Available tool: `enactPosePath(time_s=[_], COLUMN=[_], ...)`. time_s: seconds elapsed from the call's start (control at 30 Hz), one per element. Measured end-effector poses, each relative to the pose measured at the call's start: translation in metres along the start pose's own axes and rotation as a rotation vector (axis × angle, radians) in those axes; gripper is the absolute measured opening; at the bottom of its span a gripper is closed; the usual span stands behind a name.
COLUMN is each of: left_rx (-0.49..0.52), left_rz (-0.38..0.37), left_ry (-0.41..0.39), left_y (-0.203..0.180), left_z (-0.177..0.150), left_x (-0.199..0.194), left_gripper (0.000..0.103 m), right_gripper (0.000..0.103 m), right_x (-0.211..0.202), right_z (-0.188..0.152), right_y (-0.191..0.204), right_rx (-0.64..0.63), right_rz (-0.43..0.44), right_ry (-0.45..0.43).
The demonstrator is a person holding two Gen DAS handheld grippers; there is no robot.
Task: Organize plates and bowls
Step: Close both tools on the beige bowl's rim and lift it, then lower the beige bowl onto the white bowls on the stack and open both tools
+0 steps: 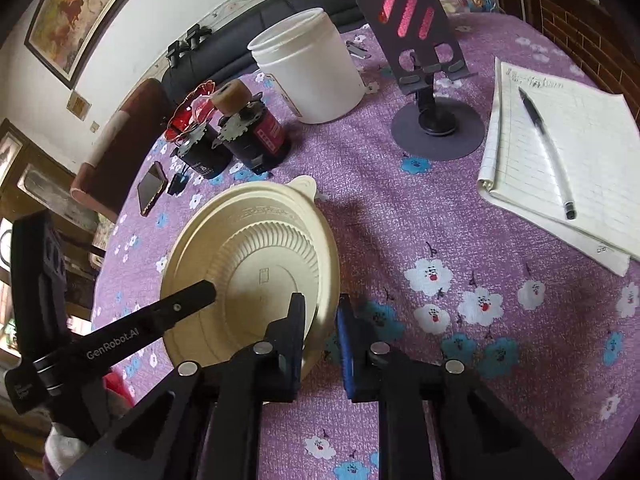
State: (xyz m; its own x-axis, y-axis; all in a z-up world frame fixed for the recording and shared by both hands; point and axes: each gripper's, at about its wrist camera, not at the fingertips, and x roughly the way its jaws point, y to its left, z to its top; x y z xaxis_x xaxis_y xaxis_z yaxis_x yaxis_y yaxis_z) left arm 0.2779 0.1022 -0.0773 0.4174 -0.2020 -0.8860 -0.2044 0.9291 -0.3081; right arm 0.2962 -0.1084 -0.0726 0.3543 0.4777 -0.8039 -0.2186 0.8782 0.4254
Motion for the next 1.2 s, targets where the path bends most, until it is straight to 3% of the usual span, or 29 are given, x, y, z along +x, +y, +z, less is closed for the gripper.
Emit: enactPosePath(time_s=[0.27, 0.5, 0.83, 1.2], left_rx=[0.015, 0.019, -0.085, -0.231], left_rz=[0.010, 0.015, 0.029, 0.142], left_ry=[-0.088, -0.209, -0.343, -0.432], left_y=[-0.001, 0.011, 0.080, 0.172], left_z=[-0.021, -0.059, -0.131, -0.191], left_x=[-0.050, -0.118, -0.199, -0.260], left_gripper=[0.023, 0.023, 0.023, 0.023], right_gripper=[0.016, 0.016, 0.017, 0.017], right_x=[-0.036, -0.077, -0.107, -0.070], right_z=[-0.010, -0.041, -0.105, -0.160], right_y=[0.032, 0.070, 0.152, 0.250], right_rx=[-0.078, -0.137, -0.266, -0.381], right_rz=[-0.007, 0.050, 0.170, 0.267], right_ry=[-0.066, -0.128, -0.144, -0.051])
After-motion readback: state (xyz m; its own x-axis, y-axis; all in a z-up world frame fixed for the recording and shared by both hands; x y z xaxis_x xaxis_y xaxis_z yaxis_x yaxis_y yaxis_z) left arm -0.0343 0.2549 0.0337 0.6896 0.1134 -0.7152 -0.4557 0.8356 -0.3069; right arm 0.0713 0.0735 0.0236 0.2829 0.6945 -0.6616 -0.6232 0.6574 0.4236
